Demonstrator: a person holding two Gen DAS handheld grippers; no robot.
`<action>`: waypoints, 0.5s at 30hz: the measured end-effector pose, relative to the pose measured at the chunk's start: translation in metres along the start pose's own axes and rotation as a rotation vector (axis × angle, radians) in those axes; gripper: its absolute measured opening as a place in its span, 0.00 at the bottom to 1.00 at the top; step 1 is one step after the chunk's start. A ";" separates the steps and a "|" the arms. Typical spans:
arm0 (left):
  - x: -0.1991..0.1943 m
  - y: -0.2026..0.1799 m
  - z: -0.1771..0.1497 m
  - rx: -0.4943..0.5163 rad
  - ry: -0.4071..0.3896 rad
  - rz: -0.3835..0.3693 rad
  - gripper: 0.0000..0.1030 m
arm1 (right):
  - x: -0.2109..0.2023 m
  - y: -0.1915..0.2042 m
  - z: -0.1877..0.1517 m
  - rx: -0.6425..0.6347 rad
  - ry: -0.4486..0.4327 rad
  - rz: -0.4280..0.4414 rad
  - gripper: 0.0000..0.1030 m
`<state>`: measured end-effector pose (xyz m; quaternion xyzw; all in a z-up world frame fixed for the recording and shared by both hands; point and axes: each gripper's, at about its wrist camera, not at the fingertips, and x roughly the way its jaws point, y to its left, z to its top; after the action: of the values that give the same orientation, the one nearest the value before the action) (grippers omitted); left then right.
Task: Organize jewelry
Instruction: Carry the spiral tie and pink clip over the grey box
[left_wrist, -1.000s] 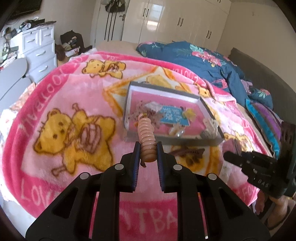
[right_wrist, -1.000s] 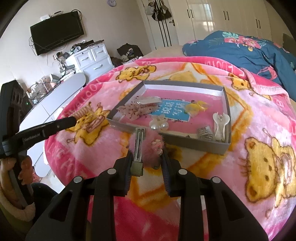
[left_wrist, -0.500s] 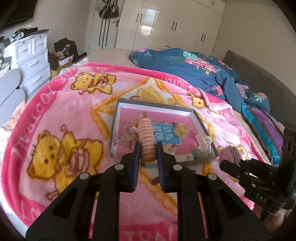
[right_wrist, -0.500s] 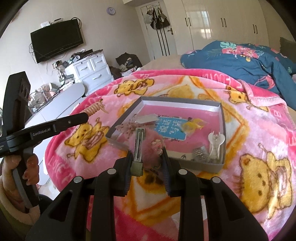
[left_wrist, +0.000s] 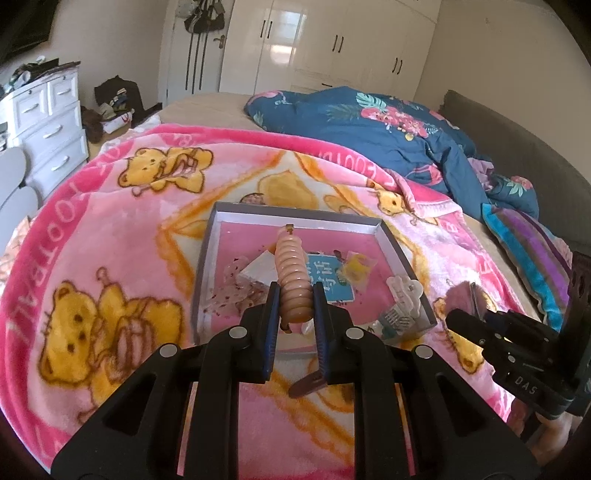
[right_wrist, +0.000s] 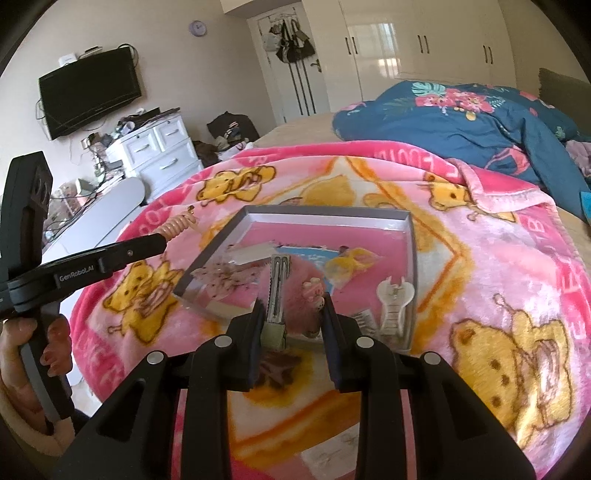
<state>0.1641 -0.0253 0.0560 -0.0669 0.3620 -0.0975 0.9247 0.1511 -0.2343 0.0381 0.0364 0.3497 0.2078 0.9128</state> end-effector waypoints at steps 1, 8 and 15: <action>0.005 0.000 0.002 -0.001 0.007 -0.003 0.10 | 0.002 -0.003 0.001 0.005 0.001 -0.007 0.26; 0.029 -0.002 0.003 0.001 0.030 -0.033 0.10 | 0.015 -0.021 0.004 0.035 0.013 -0.044 0.26; 0.055 0.001 -0.001 -0.005 0.062 -0.055 0.10 | 0.033 -0.033 0.006 0.050 0.038 -0.077 0.26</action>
<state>0.2026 -0.0366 0.0191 -0.0761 0.3889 -0.1240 0.9097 0.1892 -0.2508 0.0147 0.0419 0.3731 0.1643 0.9122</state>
